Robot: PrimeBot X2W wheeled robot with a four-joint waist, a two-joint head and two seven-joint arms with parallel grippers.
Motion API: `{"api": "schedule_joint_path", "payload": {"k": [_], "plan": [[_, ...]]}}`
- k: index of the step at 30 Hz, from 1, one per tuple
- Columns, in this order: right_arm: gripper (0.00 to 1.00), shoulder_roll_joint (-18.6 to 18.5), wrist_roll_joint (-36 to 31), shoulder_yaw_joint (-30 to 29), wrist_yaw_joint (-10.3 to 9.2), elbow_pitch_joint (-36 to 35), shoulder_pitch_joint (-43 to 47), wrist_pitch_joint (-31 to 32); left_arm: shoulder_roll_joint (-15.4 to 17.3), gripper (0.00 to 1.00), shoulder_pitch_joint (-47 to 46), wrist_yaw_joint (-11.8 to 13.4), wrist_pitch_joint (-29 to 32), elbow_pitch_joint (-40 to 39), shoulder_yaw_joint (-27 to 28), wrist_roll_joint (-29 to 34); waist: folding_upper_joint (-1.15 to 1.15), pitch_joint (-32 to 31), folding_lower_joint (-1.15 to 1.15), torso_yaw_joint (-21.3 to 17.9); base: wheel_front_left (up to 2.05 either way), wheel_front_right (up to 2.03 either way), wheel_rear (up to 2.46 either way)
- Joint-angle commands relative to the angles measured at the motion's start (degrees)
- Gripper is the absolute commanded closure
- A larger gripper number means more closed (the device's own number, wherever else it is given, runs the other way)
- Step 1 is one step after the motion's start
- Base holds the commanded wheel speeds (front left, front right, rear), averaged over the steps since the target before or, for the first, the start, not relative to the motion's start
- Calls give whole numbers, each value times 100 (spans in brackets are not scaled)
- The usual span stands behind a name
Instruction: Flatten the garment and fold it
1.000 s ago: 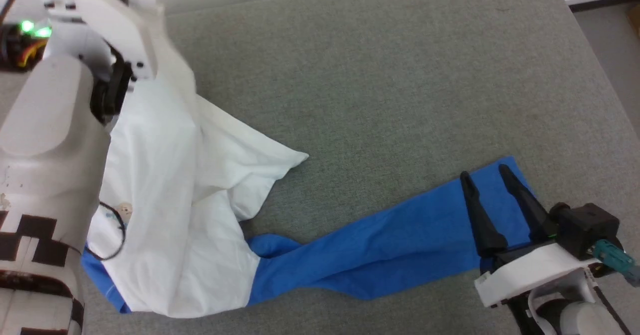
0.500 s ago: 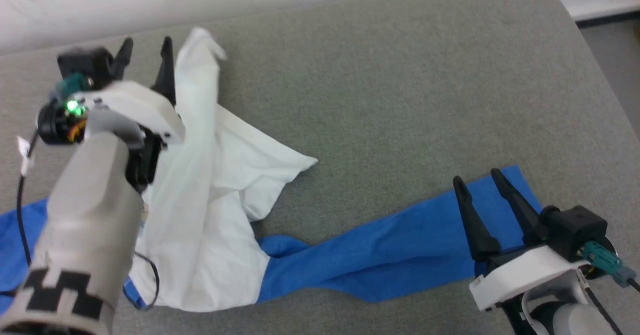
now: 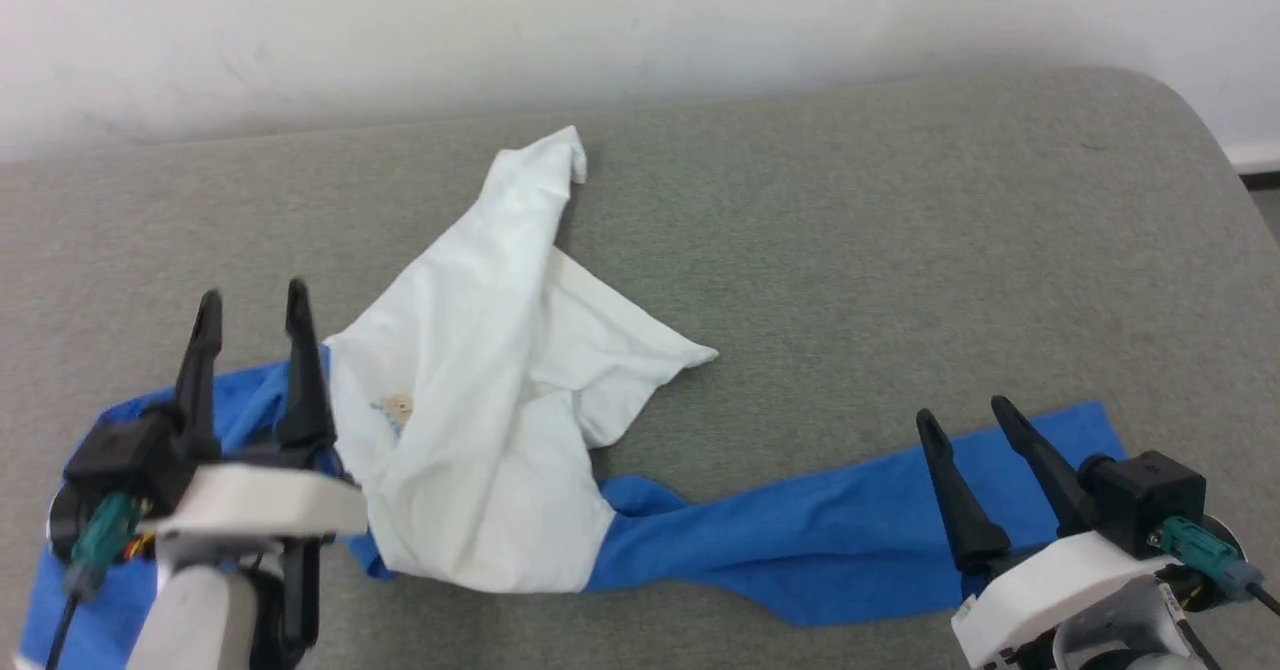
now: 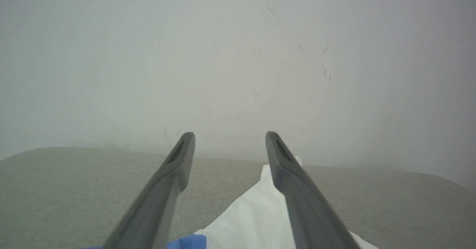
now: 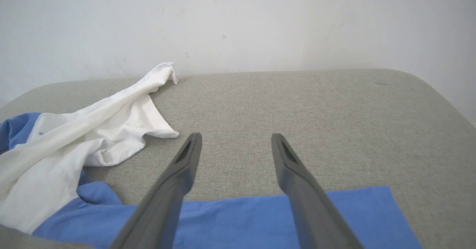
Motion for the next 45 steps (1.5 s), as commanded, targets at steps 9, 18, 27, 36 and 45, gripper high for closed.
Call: {"api": "schedule_joint_path", "payload": {"k": [9,18,27,36,45], "plan": [[0,9,51,140,-4,482,-387,334,-466,0,1089,-261,-27,-803,512,801,0,-41,1,759,0,0,0],[0,-354,517,1007,-4,2260,-1968,1045,-923,0,996,-600,-27,-800,412,1095,0,175,1,1343,0,0,0],[0,-458,1014,1793,-4,3841,-3518,1563,-1192,0,808,-823,-27,-775,356,1228,0,437,1,1727,0,0,0],[100,-745,1861,2909,-4,4915,-3980,2996,-1258,0,785,-853,-27,-696,256,1210,0,509,1,1785,0,0,0],[100,-1924,1415,2689,-4,4662,-5121,1777,-1265,0,623,-839,-27,-781,102,1117,0,757,1,1732,0,0,0]]}}
